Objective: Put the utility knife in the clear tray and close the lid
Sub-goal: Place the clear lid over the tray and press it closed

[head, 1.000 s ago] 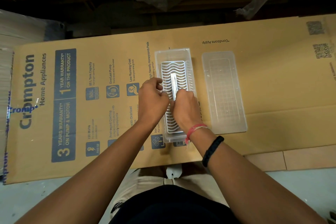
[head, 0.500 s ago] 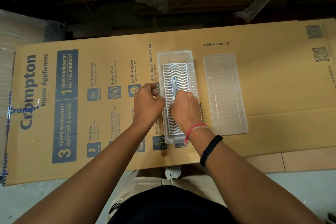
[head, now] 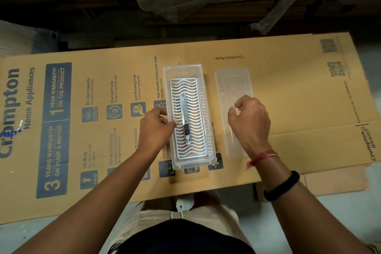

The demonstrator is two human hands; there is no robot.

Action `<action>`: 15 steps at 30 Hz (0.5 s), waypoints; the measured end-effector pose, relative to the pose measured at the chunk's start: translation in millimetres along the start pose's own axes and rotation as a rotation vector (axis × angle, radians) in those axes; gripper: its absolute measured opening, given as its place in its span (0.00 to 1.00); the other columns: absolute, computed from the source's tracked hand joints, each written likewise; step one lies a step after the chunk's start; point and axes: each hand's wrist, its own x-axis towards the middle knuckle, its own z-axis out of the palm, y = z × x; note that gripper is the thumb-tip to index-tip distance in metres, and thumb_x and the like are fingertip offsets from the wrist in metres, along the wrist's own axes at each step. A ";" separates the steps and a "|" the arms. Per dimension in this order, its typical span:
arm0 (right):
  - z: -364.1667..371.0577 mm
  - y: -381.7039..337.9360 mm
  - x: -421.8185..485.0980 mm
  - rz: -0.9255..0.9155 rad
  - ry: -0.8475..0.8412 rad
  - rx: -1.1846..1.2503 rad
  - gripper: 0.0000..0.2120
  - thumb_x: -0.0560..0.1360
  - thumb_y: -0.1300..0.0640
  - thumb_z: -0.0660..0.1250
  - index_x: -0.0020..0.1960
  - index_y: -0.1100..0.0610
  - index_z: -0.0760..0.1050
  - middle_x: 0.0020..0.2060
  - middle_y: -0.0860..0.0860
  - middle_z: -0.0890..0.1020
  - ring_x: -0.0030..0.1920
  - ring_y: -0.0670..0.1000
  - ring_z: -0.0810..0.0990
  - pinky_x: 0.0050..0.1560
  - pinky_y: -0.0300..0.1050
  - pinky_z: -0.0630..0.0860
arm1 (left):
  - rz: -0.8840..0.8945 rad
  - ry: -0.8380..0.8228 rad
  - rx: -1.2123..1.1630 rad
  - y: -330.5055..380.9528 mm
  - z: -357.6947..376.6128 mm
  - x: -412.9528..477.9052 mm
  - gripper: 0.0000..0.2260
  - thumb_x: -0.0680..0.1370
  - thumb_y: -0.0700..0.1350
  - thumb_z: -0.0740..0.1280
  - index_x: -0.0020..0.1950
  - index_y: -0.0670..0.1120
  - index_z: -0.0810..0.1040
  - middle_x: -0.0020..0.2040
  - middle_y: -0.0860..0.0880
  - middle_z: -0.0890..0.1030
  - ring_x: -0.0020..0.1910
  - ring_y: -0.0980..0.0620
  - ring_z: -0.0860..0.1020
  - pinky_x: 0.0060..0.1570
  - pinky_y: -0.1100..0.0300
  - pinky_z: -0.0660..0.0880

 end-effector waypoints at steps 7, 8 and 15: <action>37.8 41.0 3.0 0.091 -0.230 -0.173 0.29 0.69 0.45 0.70 0.66 0.55 0.69 0.71 0.64 0.65 0.69 0.65 0.66 0.66 0.60 0.67 | -0.044 0.011 -0.038 0.1 0.9 -0.3 0.12 0.74 0.44 0.74 0.55 0.43 0.78 0.38 0.49 0.80 0.35 0.52 0.79 0.32 0.60 0.71; 41.0 42.9 2.3 0.097 -0.241 -0.172 0.30 0.69 0.44 0.70 0.67 0.53 0.69 0.73 0.65 0.61 0.71 0.65 0.62 0.68 0.61 0.64 | -0.051 0.012 -0.045 -0.3 0.6 0.6 0.12 0.74 0.44 0.74 0.55 0.43 0.78 0.38 0.48 0.80 0.36 0.51 0.80 0.34 0.60 0.71; 47.8 45.7 4.7 0.160 -0.226 -0.162 0.34 0.63 0.40 0.74 0.65 0.47 0.68 0.72 0.66 0.62 0.71 0.65 0.62 0.65 0.61 0.65 | -0.066 0.022 -0.056 0.3 0.4 2.3 0.10 0.74 0.43 0.74 0.53 0.44 0.78 0.38 0.47 0.80 0.42 0.46 0.82 0.37 0.57 0.73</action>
